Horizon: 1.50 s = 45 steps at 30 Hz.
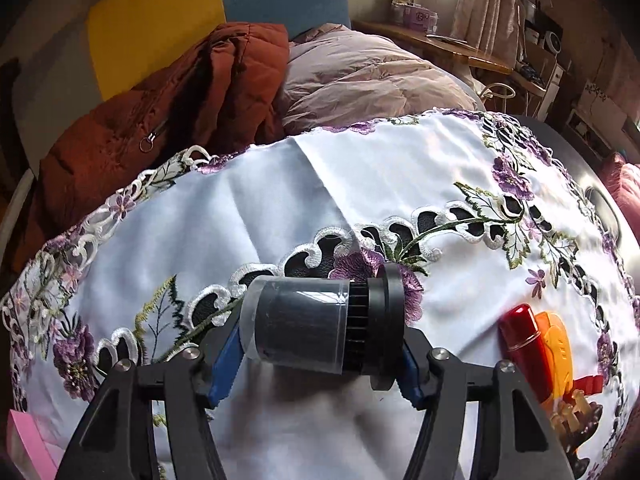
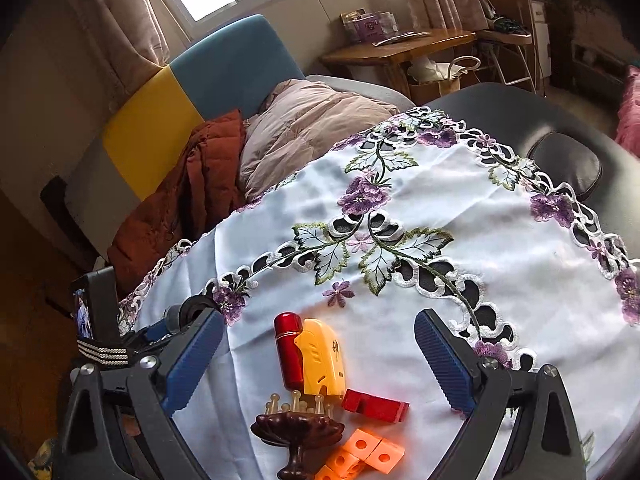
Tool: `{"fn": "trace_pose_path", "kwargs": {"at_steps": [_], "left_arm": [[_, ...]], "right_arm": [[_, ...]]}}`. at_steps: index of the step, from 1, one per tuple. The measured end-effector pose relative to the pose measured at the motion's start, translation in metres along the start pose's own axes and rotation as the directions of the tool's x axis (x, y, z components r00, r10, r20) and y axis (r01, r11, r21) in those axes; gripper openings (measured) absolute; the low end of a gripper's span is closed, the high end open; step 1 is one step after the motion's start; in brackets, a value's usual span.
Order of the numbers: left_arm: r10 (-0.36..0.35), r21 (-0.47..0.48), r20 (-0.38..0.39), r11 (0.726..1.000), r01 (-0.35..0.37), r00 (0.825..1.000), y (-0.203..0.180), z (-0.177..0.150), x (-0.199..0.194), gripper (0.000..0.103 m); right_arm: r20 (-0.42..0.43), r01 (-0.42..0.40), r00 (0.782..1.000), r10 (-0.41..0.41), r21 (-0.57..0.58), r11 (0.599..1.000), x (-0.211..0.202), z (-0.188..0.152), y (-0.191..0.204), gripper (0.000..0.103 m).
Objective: Organize rigid objects
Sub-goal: 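Grasp the black cylinder with the left tool while the right tool approaches the red block, then carry the black cylinder toward the tray with the left tool while the right tool aligns on the red block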
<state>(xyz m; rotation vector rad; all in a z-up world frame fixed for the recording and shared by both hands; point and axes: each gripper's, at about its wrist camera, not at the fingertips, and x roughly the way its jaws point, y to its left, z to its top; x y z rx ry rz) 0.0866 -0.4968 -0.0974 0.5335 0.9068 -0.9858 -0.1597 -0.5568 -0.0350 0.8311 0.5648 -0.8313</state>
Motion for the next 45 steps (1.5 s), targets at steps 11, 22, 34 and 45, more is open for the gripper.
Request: {"fn": "trace_pose_path", "kwargs": {"at_steps": [11,22,34,45], "left_arm": [[-0.012,-0.079,-0.003,0.997,0.012,1.000,0.005,-0.073,-0.060,0.064],[0.024,-0.121,0.011,0.992,-0.023,1.000,0.004,-0.159,-0.124,0.064],[0.011,-0.021,0.031,1.000,-0.010,0.999,-0.033,-0.230,-0.156,0.064],[-0.027,-0.070,0.057,0.997,0.031,0.998,-0.021,-0.240,-0.156,0.064]], "right_arm": [[0.017,0.006,1.000,-0.009,0.147,0.989,-0.002,0.009,-0.031,0.097],[-0.107,-0.043,0.993,0.056,0.124,0.991,0.020,-0.001,-0.024,0.097],[-0.157,0.065,0.987,-0.030,0.220,0.973,0.024,-0.007,-0.054,0.090],[-0.281,0.164,0.949,-0.143,0.051,0.985,0.034,-0.031,-0.036,0.075]]}}
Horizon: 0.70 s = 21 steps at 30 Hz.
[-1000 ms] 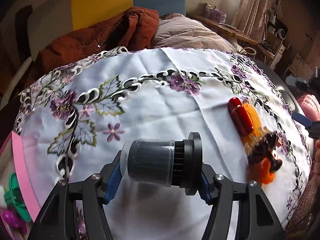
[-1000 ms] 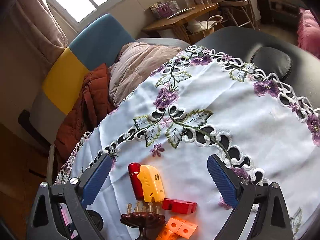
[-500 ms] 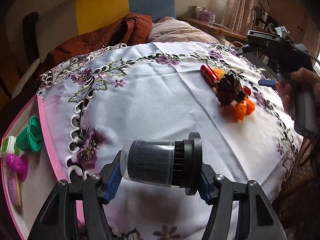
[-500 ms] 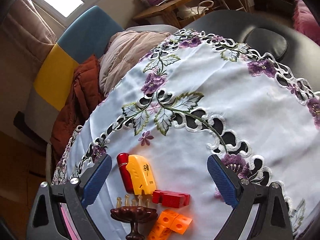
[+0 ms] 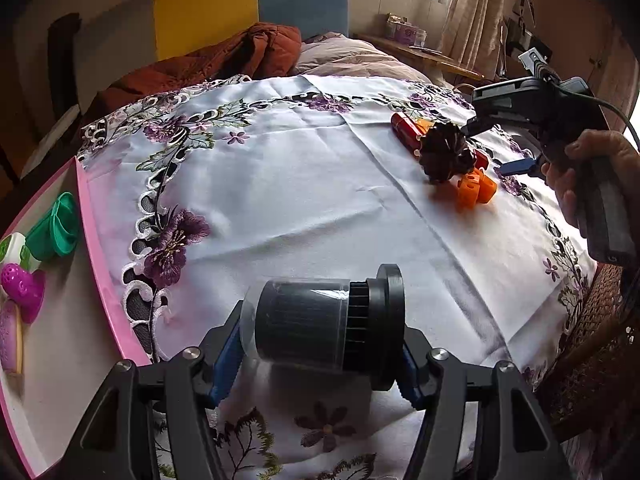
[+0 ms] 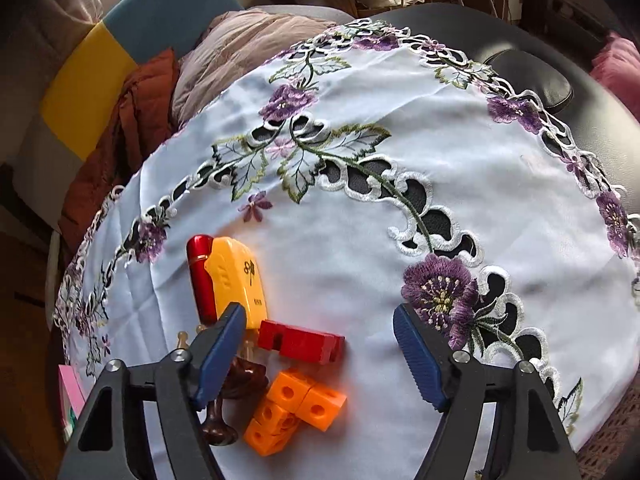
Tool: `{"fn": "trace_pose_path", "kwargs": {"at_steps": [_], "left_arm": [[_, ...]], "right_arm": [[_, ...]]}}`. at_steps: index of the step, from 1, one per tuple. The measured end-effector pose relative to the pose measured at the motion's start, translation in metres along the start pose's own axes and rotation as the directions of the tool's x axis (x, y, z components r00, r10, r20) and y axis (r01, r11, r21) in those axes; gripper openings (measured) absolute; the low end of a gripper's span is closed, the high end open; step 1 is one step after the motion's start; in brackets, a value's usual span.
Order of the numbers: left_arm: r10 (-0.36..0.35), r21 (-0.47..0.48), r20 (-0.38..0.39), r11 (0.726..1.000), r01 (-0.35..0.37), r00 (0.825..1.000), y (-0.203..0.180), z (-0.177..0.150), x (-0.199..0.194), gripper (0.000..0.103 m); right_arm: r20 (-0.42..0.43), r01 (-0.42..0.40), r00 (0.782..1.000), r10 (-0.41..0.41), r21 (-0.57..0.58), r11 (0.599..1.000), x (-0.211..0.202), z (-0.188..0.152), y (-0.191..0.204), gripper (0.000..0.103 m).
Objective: Organize rigid objects
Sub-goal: 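Carry the black cylinder toward the tray with the left tool while the right tool aligns on the red block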
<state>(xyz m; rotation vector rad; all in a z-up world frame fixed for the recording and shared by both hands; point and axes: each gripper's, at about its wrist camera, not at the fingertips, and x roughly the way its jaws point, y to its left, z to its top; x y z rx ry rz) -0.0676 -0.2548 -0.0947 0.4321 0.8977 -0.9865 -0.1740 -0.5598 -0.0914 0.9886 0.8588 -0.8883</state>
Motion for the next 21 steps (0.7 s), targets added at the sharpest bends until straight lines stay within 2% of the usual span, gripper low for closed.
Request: {"fn": "trace_pose_path", "kwargs": {"at_steps": [5,7,9,21], "left_arm": [[-0.019,-0.024,-0.002,1.000,0.019,1.000,0.005,-0.003,-0.001,0.065],[-0.025,-0.031,-0.004,0.999,0.025,1.000,0.006,-0.004,0.000,0.065],[-0.031,-0.039,-0.007,0.999,0.031,0.999,0.007,-0.005,0.000,0.065],[-0.037,-0.054,-0.004,0.998,0.037,0.999,0.010,-0.008,-0.002,0.065]], "right_arm": [[-0.013,0.010,1.000,-0.011,-0.043,0.999,0.008,-0.005,0.009,0.071],[-0.035,0.013,0.999,-0.015,-0.057,0.998,0.016,-0.006,0.012,0.062],[-0.022,0.039,0.999,-0.041,-0.077,0.996,0.016,-0.006,0.015,0.047],[-0.021,0.054,0.998,-0.056,-0.102,0.993,0.017,-0.010,0.018,0.047]]}}
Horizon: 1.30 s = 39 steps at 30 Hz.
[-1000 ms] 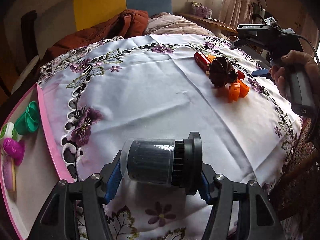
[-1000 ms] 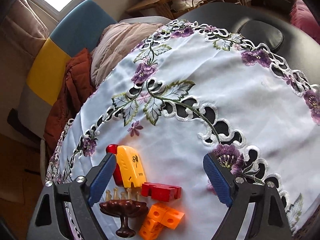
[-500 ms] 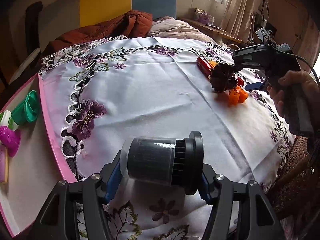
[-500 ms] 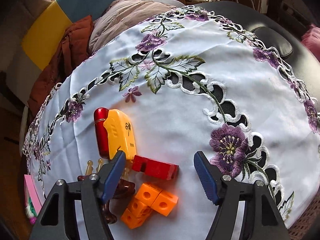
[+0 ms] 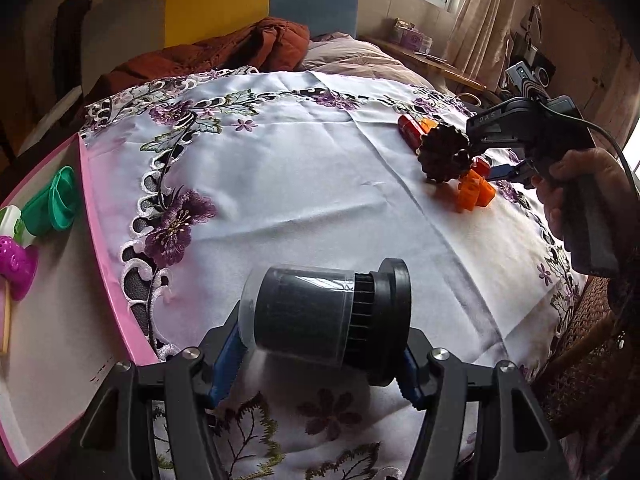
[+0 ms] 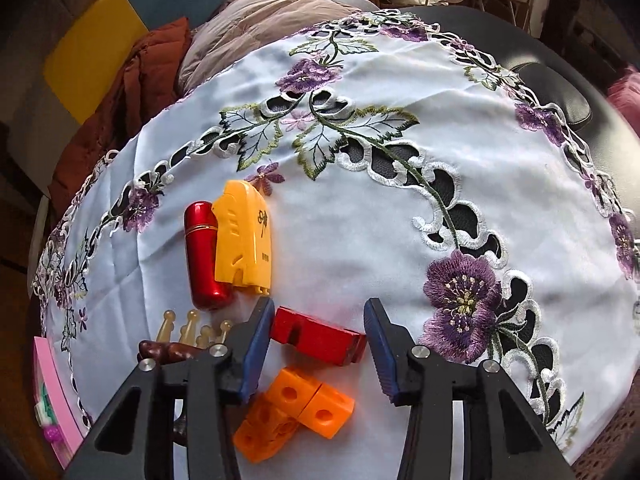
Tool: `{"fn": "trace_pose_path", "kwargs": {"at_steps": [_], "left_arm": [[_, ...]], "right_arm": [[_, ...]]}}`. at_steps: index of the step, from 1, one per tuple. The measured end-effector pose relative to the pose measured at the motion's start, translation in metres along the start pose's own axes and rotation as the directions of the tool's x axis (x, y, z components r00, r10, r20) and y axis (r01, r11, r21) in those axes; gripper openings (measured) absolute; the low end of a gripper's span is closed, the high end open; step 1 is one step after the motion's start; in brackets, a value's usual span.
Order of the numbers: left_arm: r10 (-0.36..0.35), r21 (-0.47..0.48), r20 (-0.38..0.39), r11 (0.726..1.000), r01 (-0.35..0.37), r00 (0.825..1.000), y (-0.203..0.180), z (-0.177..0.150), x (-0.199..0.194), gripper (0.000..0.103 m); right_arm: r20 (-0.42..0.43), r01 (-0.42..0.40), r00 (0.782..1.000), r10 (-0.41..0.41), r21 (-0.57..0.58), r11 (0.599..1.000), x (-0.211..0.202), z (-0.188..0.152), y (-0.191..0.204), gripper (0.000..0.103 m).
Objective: Organize rigid objects
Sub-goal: 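Carry the black cylinder toward the tray with the left tool while the right tool aligns on the red block, then lower the black cylinder into the tray and open the left tool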
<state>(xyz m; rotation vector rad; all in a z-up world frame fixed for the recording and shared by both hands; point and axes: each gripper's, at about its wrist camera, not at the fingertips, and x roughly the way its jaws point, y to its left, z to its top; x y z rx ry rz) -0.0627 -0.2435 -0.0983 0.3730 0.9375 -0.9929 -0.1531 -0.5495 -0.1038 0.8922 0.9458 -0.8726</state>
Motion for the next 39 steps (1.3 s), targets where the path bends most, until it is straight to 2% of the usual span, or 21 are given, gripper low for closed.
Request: {"fn": "trace_pose_path", "kwargs": {"at_steps": [4,8,13,17,24,39], "left_arm": [[0.036,-0.015,0.012,0.999,-0.036,0.999,0.005,0.002,-0.004,0.065],[0.060,-0.023,0.072,0.998,-0.059,0.996,0.008,0.008,-0.023,0.065],[0.088,-0.042,0.156,0.996,-0.083,0.984,0.011,0.018,-0.055,0.065],[0.120,-0.078,0.195,0.991,-0.107,0.973,0.020,0.022,-0.074,0.065],[0.184,-0.165,0.199,0.975,-0.152,0.963,0.047,0.017,-0.090,0.065],[0.286,-0.314,0.143,0.921,-0.231,0.947,0.103,-0.007,-0.101,0.065]], "right_arm": [[0.003,0.014,1.000,-0.014,-0.022,1.000,0.002,0.001,0.004,0.047],[0.008,0.026,1.000,-0.025,-0.043,0.999,0.003,0.001,0.006,0.047],[0.016,0.031,0.999,-0.031,-0.055,0.998,0.002,0.001,0.006,0.047],[0.022,0.035,0.999,-0.034,-0.061,0.998,0.001,0.000,0.007,0.047],[0.031,0.044,0.999,-0.042,-0.075,0.996,0.001,0.000,0.008,0.047],[0.050,0.080,0.996,-0.074,-0.125,0.989,0.000,0.000,0.014,0.047]]}}
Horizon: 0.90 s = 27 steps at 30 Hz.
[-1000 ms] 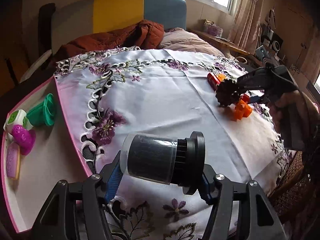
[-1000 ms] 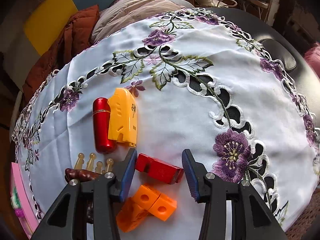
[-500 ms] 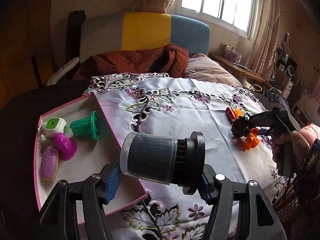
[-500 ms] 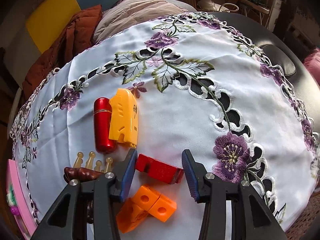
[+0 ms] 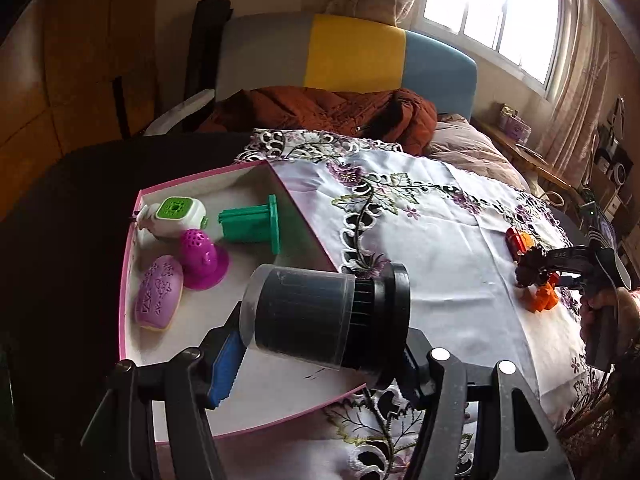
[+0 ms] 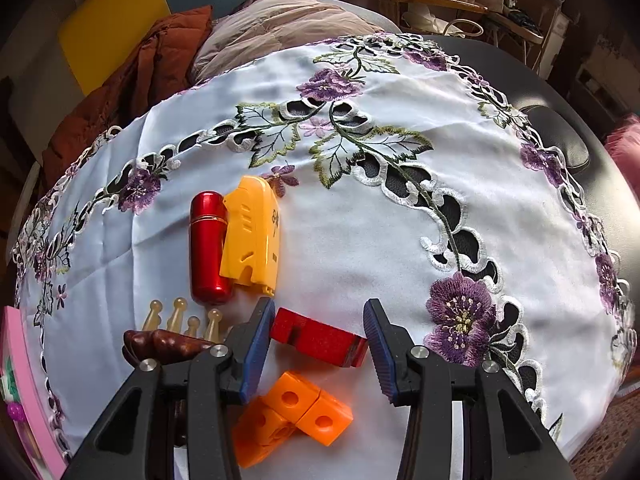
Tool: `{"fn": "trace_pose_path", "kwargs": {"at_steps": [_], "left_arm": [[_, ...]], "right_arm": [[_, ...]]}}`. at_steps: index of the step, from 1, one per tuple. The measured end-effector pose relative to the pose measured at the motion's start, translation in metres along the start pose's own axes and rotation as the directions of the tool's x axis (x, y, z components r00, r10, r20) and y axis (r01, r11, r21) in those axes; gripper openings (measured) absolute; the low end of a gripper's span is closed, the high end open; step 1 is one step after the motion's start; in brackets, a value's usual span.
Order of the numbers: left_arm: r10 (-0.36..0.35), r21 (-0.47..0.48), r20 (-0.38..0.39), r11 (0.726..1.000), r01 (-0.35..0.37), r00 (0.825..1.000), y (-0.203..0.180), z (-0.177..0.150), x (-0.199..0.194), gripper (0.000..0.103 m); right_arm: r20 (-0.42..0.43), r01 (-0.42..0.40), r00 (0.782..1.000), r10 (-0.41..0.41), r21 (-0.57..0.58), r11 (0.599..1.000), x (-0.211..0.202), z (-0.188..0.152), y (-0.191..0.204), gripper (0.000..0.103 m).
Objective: Organize rigid objects
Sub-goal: 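Lower the black cylinder into the tray and open the left tool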
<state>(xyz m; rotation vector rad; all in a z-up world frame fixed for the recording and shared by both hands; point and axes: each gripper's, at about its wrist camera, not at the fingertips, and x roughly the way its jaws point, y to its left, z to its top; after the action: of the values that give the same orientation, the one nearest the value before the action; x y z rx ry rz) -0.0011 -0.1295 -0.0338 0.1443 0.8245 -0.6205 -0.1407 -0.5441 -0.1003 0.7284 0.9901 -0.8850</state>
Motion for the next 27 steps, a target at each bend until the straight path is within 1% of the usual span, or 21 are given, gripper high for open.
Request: {"fn": "trace_pose_path", "kwargs": {"at_steps": [7,12,15,18,19,22,25,27], "left_arm": [[0.023,-0.086,-0.040,0.996,-0.027,0.999,0.034,-0.009,0.004,0.065],[0.056,-0.159,-0.059,0.985,-0.064,0.997,0.071,-0.018,-0.001,0.065],[0.062,-0.196,-0.083,0.977,-0.077,0.995,0.090,-0.024,0.000,0.065],[0.064,-0.215,-0.111,0.973,-0.087,0.992,0.100,-0.030,0.008,0.065],[0.054,-0.218,-0.114,0.973,-0.078,0.992,0.101,-0.031,0.010,0.065],[0.058,-0.202,-0.129,0.976,-0.083,0.990,0.099,-0.032,0.020,0.065],[0.079,-0.189,-0.125,0.977,-0.102,0.989,0.098,-0.029,0.024,0.065],[0.074,-0.191,-0.125,0.977,-0.097,0.989,0.100,-0.028,0.025,0.065]], "right_arm": [[-0.001,0.002,1.000,-0.002,-0.001,1.000,0.000,0.000,0.000,0.047],[0.001,0.010,1.000,-0.010,-0.015,1.000,-0.001,0.000,0.002,0.047],[0.004,0.019,1.000,-0.019,-0.029,0.999,-0.001,0.000,0.004,0.047],[0.004,0.021,1.000,-0.021,-0.035,0.999,-0.001,0.000,0.005,0.047],[0.004,0.021,1.000,-0.021,-0.035,0.999,-0.001,0.000,0.005,0.047],[0.004,0.023,1.000,-0.023,-0.037,0.999,-0.001,0.000,0.005,0.047],[0.005,0.026,1.000,-0.026,-0.041,0.999,-0.002,0.000,0.005,0.047],[0.005,0.029,1.000,-0.028,-0.046,0.999,-0.001,0.000,0.006,0.047]]}}
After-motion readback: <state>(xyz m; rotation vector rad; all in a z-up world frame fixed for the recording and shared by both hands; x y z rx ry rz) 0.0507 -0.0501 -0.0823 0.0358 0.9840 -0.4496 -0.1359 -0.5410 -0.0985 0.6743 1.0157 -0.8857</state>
